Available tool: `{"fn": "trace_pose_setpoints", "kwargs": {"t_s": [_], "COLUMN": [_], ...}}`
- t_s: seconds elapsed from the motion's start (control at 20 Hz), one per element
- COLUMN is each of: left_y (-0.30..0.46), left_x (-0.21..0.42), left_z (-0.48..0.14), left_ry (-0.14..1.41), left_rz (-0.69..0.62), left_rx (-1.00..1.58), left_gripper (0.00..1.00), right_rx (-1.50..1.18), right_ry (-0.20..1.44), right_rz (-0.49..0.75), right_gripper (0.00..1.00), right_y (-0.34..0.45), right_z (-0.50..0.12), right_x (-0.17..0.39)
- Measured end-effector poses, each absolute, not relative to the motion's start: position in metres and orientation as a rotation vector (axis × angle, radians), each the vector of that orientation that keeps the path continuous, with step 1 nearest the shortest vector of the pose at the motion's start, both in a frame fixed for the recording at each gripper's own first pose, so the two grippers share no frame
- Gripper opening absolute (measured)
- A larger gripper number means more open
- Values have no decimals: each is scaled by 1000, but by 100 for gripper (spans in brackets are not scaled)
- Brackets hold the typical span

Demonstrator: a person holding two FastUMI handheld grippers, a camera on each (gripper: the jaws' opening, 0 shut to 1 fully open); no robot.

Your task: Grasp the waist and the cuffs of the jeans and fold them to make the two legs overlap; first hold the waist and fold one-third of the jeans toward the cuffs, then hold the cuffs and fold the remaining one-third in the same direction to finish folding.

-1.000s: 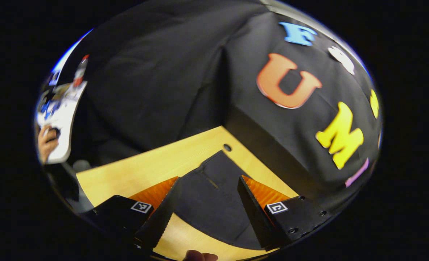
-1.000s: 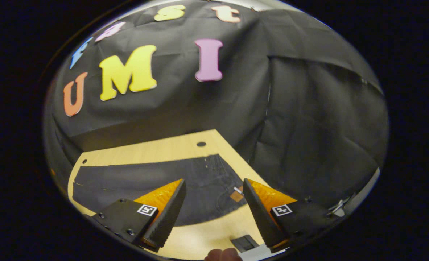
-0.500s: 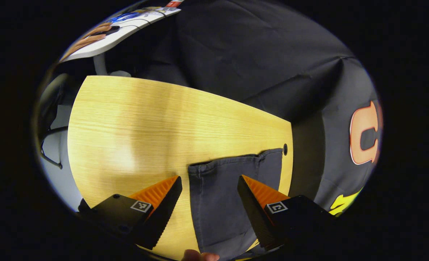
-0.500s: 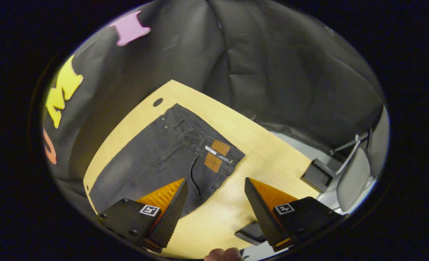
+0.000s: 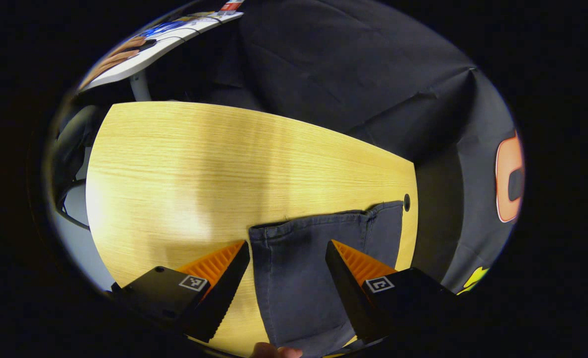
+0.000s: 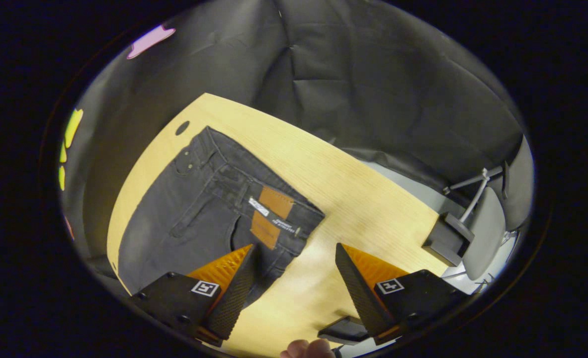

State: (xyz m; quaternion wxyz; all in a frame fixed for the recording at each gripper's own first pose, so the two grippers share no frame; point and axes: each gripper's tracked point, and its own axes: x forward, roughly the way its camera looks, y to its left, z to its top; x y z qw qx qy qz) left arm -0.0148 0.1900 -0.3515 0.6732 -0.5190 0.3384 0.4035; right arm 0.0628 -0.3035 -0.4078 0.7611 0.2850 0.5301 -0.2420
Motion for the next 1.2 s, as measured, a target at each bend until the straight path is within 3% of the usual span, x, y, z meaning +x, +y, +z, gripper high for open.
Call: {"fn": "trace_pose_setpoints", "kwargs": {"t_s": [0.1, 0.15, 0.3, 0.35, 0.4, 0.45, 0.5, 0.6, 0.7, 0.75, 0.85, 0.9, 0.95, 1.0, 1.05, 1.1, 1.2], "left_y": [190, 189, 186, 184, 184, 183, 183, 181, 182, 182, 181, 181, 180, 180, 177, 173, 168], "left_x": [-13, -11, -1, 4, 5, 6, 8, 10, 9, 10, 13, 14, 13, 13, 12, 11, 16], "left_z": [-354, -353, -354, -355, -355, -355, -355, -357, -360, -361, -361, -363, -365, -367, -366, -363, -355], "left_ry": [778, 785, 792, 793, 796, 798, 798, 801, 798, 791, 785, 789, 792, 799, 809, 812, 795], "left_rz": [913, 914, 890, 877, 870, 865, 854, 834, 835, 829, 815, 815, 817, 814, 803, 792, 759], "left_rx": [-1149, -1139, -1136, -1134, -1128, -1123, -1125, -1142, -1165, -1182, -1207, -1214, -1220, -1228, -1235, -1243, -1243], "left_gripper": [99, 99, 100, 99, 99, 98, 98, 97, 87, 75, 72, 61, 41, 42, 27, 23, 13], "right_rx": [609, 592, 588, 585, 579, 564, 549, 527, 506, 491, 504, 527, 561, 603, 643, 659, 679], "right_ry": [1167, 1149, 1140, 1134, 1136, 1134, 1137, 1143, 1155, 1158, 1152, 1145, 1137, 1131, 1135, 1136, 1126], "right_rz": [-547, -553, -534, -529, -527, -538, -554, -569, -565, -573, -587, -583, -580, -567, -554, -547, -511], "right_gripper": [98, 93, 99, 93, 99, 94, 99, 94, 94, 93, 81, 72, 61, 50, 39, 29, 23], "right_y": [-305, -306, -295, -290, -287, -285, -285, -284, -284, -287, -291, -292, -290, -287, -281, -281, -277], "right_z": [-412, -409, -410, -410, -411, -411, -411, -413, -413, -414, -417, -417, -416, -416, -415, -412, -403], "right_x": [66, 71, 85, 90, 94, 98, 98, 100, 99, 98, 98, 101, 102, 104, 103, 102, 103]}}
